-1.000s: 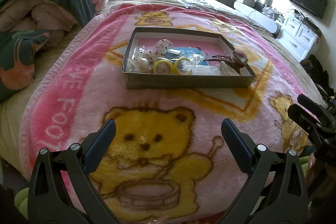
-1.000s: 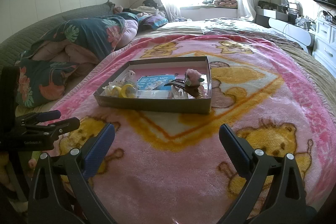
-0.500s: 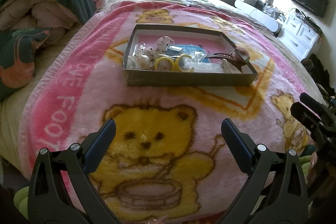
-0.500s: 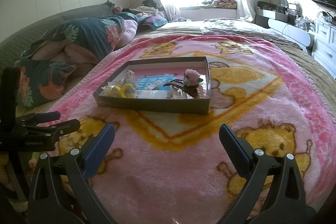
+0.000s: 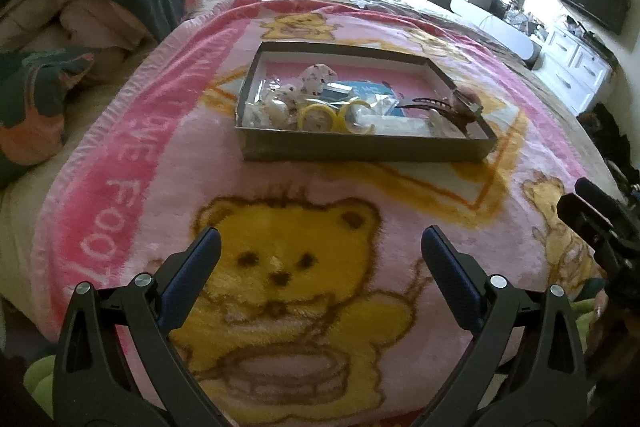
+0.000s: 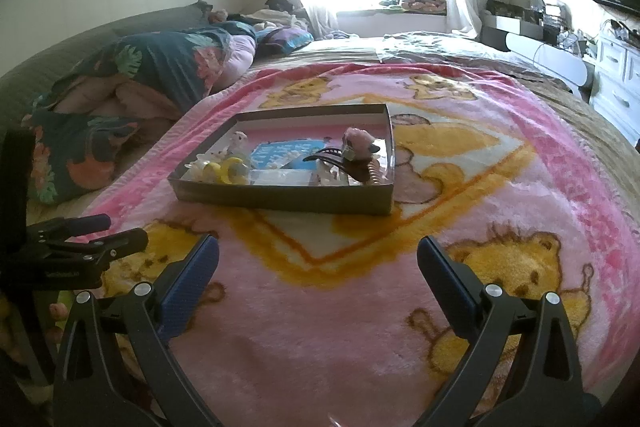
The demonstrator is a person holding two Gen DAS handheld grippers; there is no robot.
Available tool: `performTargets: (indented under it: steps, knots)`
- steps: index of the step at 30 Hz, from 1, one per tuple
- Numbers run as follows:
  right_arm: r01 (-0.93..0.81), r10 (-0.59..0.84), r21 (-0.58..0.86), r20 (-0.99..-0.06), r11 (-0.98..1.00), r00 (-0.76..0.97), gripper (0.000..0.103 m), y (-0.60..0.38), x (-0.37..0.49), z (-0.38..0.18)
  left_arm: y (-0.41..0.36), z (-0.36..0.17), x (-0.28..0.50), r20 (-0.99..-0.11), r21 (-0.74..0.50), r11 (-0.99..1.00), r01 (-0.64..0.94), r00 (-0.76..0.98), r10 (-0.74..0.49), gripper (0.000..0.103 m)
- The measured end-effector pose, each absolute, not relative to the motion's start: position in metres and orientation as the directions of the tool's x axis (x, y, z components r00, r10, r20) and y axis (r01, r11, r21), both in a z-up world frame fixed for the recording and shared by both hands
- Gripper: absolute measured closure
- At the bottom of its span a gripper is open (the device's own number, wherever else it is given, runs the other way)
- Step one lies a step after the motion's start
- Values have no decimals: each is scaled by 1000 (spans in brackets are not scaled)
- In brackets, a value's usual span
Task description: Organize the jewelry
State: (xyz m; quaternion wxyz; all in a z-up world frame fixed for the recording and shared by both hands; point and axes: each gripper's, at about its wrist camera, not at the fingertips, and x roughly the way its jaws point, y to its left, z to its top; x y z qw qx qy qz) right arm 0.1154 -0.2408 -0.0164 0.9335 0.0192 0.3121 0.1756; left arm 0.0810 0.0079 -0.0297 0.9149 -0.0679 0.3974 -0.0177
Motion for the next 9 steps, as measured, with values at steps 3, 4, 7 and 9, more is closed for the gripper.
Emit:
performTargets:
  steps: [3,4,7,9]
  knots:
    - [-295,327,153,-587,943,740,4,-248,126,-21,20,-33,88,-731,-162,985,-57,678,-81,9]
    - [-282,317,153,-591,947,742,4,-253,133,-23,26,-35,92,-739,-161,983,-83,670,-64,9]
    - [-203,243,136,-616,970,750,4,-274,160,-30,51,-40,108,-757,-162,975,-151,652,-24,9]
    - [-119,166,116,-629,986,759,4,-299,190,-35,78,-45,125,-769,-144,963,-227,639,35,9]
